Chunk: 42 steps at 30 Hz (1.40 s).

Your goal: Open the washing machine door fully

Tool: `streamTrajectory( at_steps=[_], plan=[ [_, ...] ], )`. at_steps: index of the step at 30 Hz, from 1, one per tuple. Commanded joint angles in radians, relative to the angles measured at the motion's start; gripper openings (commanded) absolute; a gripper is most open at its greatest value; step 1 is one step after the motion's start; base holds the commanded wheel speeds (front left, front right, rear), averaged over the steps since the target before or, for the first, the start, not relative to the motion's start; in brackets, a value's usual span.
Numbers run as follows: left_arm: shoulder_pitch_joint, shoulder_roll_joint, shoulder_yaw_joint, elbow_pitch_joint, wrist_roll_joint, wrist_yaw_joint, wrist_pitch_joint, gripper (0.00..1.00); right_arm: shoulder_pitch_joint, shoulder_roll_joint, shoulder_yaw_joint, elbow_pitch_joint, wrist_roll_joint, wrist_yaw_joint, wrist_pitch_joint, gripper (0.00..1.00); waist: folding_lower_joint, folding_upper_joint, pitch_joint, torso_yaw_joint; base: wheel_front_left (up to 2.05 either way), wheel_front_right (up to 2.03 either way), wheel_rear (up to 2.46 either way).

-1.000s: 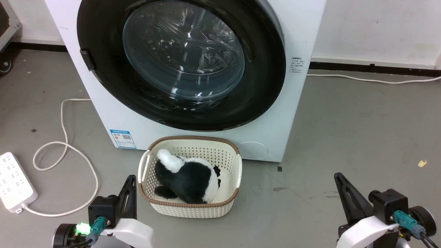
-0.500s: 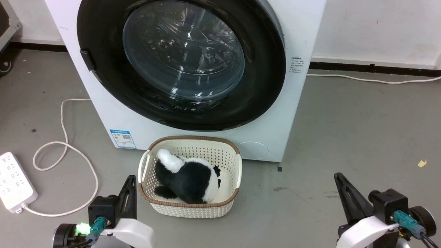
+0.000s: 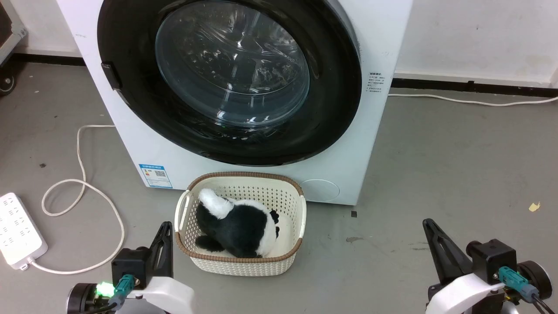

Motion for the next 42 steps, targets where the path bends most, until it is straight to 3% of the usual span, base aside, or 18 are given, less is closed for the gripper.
streamTrajectory(
  at_steps=[1, 42],
  plan=[
    [-0.015, 0.0, 0.0, -0.004, 0.009, 0.002, 0.0, 0.0, -0.012, 0.002, -0.001, 0.002, -0.008, 0.001, 0.0, 0.0, 0.0, -0.0001, 0.0, 0.0, 0.0, 0.0, 0.0],
    [-0.015, 0.0, 0.0, -0.004, 0.009, 0.002, 0.0, 0.0, -0.012, 0.002, -0.001, 0.002, -0.008, 0.001, 0.0, 0.0, 0.0, -0.0001, 0.0, 0.0, 0.0, 0.0, 0.0]
  ],
)
